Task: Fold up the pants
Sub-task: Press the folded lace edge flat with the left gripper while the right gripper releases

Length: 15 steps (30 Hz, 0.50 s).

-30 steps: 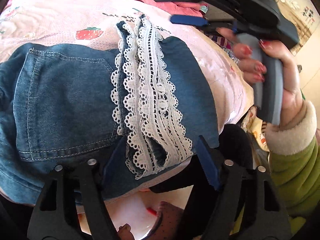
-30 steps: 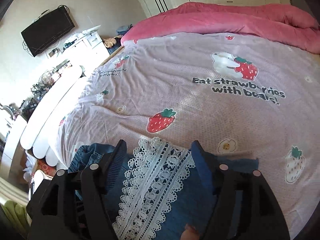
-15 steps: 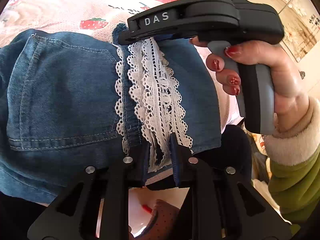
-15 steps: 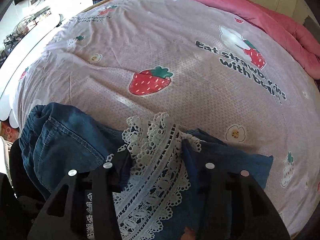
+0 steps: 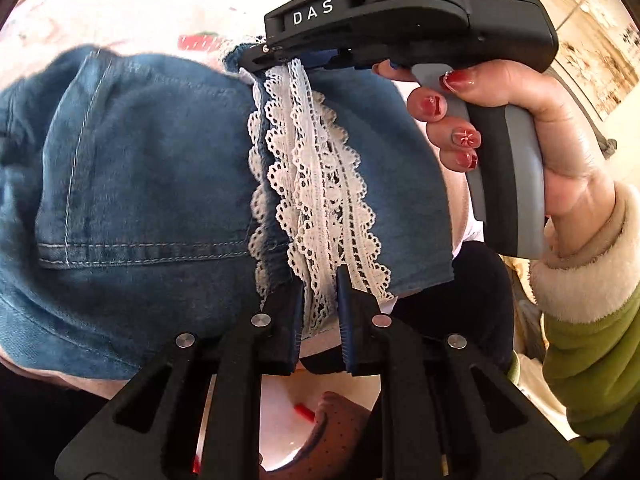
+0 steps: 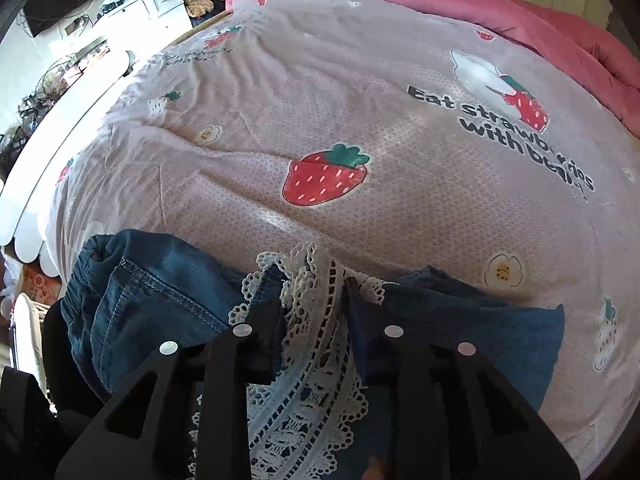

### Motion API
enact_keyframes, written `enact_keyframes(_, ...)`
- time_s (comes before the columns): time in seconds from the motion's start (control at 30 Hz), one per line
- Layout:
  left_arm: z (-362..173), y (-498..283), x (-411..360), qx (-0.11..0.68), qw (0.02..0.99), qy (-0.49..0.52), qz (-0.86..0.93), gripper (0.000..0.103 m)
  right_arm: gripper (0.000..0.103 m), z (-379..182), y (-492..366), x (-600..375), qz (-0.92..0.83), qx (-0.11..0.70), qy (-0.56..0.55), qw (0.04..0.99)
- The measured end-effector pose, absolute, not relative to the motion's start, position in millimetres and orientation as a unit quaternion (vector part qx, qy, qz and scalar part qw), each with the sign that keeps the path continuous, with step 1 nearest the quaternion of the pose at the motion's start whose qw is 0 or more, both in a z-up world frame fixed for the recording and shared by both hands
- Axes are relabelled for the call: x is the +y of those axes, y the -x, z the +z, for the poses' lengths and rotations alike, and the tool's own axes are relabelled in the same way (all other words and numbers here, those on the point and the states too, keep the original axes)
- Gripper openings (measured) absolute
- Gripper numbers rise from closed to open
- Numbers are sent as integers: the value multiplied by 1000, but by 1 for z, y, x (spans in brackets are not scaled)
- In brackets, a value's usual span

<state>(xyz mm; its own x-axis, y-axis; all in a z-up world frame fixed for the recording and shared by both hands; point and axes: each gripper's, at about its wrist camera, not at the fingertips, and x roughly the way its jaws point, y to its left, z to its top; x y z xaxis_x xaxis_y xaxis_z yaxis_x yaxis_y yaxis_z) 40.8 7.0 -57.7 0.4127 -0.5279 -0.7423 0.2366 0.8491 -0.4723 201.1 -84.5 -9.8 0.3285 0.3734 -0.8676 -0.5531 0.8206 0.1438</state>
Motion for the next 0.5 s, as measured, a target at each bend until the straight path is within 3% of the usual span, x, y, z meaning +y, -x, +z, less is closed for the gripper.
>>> enact_keyframes(0.07, -58, -41, 10, 492, 825, 151, -233, 10, 48, 1, -198, -95, 308, 487, 53, 815)
enact_keyframes(0.27, -60, -43, -3, 492, 826, 143, -236, 12, 48, 35, -173, -135, 320, 444, 34, 836)
enact_keyframes(0.33, -61, -41, -8, 493, 825, 143, -236, 13, 44, 31, -158, -138, 335, 446, 53, 828)
enact_keyframes(0.4, -60, -39, -8, 494, 826, 138, -236, 14, 24, 19, -149, -136, 342, 462, 73, 815)
enact_keyframes(0.5, -64, -40, -8, 495, 826, 132, -233, 14, 22, -7, -144, -131, 335, 485, 92, 803)
